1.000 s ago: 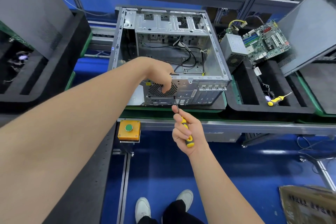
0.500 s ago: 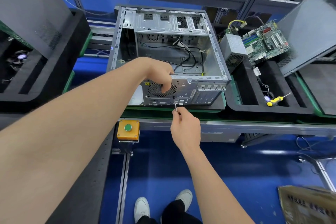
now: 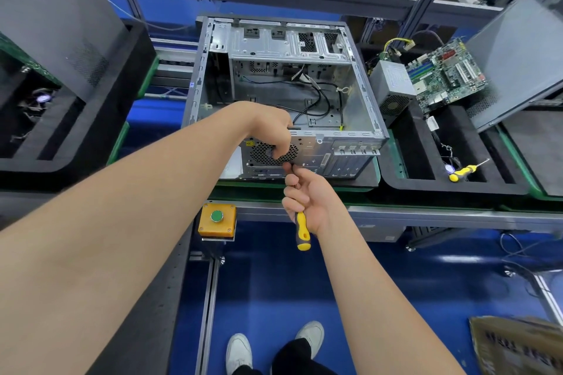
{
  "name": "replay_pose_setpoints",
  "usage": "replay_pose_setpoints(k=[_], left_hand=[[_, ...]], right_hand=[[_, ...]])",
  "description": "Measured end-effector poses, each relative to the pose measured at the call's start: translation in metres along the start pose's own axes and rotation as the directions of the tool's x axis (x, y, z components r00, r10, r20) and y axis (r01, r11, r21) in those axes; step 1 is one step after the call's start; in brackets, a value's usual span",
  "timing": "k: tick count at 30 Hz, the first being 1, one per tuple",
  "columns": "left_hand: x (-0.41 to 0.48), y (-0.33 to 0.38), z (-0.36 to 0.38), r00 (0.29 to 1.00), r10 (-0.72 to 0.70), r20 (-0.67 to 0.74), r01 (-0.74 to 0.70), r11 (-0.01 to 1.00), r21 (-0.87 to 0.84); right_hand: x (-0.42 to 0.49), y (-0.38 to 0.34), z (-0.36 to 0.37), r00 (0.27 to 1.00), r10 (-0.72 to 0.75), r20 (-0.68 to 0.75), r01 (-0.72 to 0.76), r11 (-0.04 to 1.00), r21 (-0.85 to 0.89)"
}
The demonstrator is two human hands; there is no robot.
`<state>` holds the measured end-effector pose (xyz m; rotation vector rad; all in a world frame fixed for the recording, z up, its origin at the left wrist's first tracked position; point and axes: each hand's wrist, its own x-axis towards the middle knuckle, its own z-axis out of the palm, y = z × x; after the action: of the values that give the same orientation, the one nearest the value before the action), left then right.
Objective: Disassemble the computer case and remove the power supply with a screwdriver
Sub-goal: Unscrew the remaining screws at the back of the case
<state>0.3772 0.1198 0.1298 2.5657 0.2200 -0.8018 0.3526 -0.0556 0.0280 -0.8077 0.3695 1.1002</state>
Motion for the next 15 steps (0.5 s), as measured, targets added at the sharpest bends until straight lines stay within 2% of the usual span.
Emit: replay_pose_setpoints(k=[2,4,6,8,10,12,14,15], left_hand=[[0.001,0.0,0.0,1.0,-0.003,-0.005,0.003,1.0,0.001],[0.002,0.0,0.001,1.0,-0.005,-0.012,0.005,1.0,0.005],[0.002,0.0,0.001,1.0,-0.003,-0.018,0.003,1.0,0.006],[0.002,0.0,0.002,1.0,-0.005,-0.029,0.005,1.0,0.008],[0.001,0.0,0.003,0.999,-0.007,-0.04,0.007,1.0,0.01],[0.001,0.0,0.004,0.999,-0.001,-0.039,0.001,1.0,0.005],[0.001,0.001,0.005,0.999,0.0,-0.037,0.0,1.0,-0.001],[0.001,0.001,0.005,0.999,0.0,-0.039,0.0,1.0,-0.002]], right_hand=[[0.002,0.0,-0.001,1.0,0.006,-0.024,-0.006,1.0,0.016],[0.005,0.003,-0.002,0.996,-0.051,-0.077,0.046,0.997,-0.064],[0.008,0.008,-0.001,0.978,-0.151,-0.141,0.119,0.969,-0.217],[0.008,0.013,-0.001,0.935,-0.298,-0.192,0.19,0.878,-0.439],[0.006,0.014,-0.001,0.847,-0.499,-0.185,0.231,0.657,-0.717],[0.003,0.016,0.001,0.727,-0.682,-0.079,0.213,0.334,-0.918],[0.001,0.019,0.002,0.622,-0.783,0.018,0.144,0.092,-0.985],[0.001,0.021,0.003,0.582,-0.812,0.036,0.09,0.021,-0.996]])
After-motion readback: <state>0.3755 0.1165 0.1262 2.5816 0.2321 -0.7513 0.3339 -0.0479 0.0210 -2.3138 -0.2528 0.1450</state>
